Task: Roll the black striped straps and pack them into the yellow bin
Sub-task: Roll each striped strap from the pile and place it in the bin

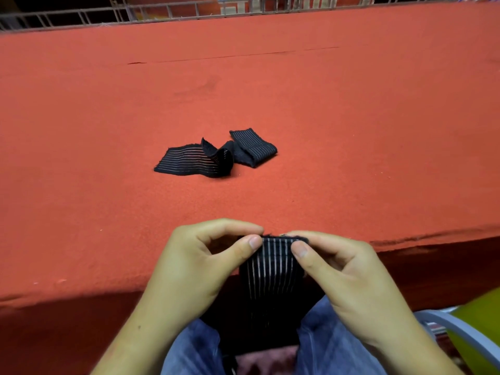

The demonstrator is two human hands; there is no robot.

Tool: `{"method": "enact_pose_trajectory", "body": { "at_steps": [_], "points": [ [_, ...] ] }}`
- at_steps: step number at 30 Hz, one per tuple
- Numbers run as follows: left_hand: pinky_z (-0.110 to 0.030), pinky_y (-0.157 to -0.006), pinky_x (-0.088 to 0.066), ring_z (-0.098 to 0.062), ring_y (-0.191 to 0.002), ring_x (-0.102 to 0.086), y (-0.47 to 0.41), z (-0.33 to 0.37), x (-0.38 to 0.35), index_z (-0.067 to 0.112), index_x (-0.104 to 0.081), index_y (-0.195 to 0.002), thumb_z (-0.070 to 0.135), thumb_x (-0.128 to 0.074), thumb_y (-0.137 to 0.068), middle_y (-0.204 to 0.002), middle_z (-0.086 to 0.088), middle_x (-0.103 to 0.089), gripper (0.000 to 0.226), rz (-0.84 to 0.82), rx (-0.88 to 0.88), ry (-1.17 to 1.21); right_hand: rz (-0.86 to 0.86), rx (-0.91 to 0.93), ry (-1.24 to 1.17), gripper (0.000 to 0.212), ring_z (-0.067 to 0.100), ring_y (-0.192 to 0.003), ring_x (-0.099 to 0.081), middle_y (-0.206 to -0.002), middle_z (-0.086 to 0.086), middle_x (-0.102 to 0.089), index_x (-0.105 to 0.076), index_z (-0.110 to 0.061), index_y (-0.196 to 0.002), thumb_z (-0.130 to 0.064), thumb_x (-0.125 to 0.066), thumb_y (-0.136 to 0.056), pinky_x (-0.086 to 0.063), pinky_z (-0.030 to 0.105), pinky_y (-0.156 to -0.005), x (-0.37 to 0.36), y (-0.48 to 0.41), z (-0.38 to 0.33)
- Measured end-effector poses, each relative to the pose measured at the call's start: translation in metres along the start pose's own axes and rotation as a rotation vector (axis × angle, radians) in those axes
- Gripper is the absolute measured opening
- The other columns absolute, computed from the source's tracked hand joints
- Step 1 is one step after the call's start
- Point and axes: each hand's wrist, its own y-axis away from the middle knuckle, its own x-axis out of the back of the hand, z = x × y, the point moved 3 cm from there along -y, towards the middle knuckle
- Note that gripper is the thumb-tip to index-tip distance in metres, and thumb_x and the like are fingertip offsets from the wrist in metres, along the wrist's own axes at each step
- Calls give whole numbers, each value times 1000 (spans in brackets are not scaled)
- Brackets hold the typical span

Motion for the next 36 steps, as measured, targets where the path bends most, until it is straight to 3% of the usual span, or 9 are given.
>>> {"method": "enact_pose_trajectory", "body": {
  "at_steps": [6, 10, 18, 25, 29, 32, 36],
  "points": [
    [-17, -70, -54, -3, -73, -71, 2, 5, -2, 34, -81, -93, 32, -77, -76, -81, 8, -78, 17, -9, -33, 3, 58, -31, 0, 22, 9, -92, -77, -94, -3, -82, -83, -25, -96, -34, -69, -83, -55, 18, -80, 0, -1, 1],
    [-15, -79, -53, 2, -85, -73, 1, 5, -6, 40, -79, -102, 35, -78, -75, -90, 15, -79, 27, -110, -12, -9, 88, -4, 49, 19, 10, -94, -77, -95, -5, -82, -83, -28, -97, -34, -70, -83, -57, 24, -85, -1, -1, 1],
    [-15, -75, -52, -2, -82, -74, 1, 6, -8, 32, -82, -86, 35, -77, -76, -84, 17, -78, 11, -51, -81, -84, 26, -53, -60, 21, 9, -88, -77, -91, -2, -82, -84, -27, -96, -29, -73, -78, -56, 18, -77, -5, -2, -1],
    [-17, -79, -54, -2, -88, -75, -1, 0, -7, 30, -82, -95, 32, -82, -74, -92, 13, -80, 21, -76, 3, 23, 129, 20, -103, 25, 4, -86, -77, -89, -6, -82, -83, -35, -94, -19, -72, -78, -54, 12, -76, -6, -2, -7],
    [-17, -77, -55, -4, -85, -76, 0, -1, -8, 32, -82, -95, 26, -78, -76, -88, 11, -80, 20, -64, -14, 42, 94, -61, -162, 24, 10, -81, -77, -86, 5, -81, -83, -33, -97, -22, -71, -79, -56, 16, -71, -7, -3, -5],
    [-16, -77, -55, -2, -85, -75, 0, -1, -7, 37, -81, -94, 28, -77, -75, -88, 14, -80, 22, -31, -25, 37, 54, -92, -187, 26, 14, -81, -77, -86, 9, -81, -82, -29, -100, -15, -72, -82, -57, 18, -70, -7, -2, -4],
    [-13, -79, -53, 3, -88, -73, 2, -1, -8, 44, -79, -98, 33, -78, -76, -92, 18, -79, 25, -20, -36, 50, 134, -30, -146, 28, 7, -85, -77, -90, 3, -82, -83, -17, -90, 7, -70, -86, -54, 12, -74, -5, -3, -2]
  ]
}}
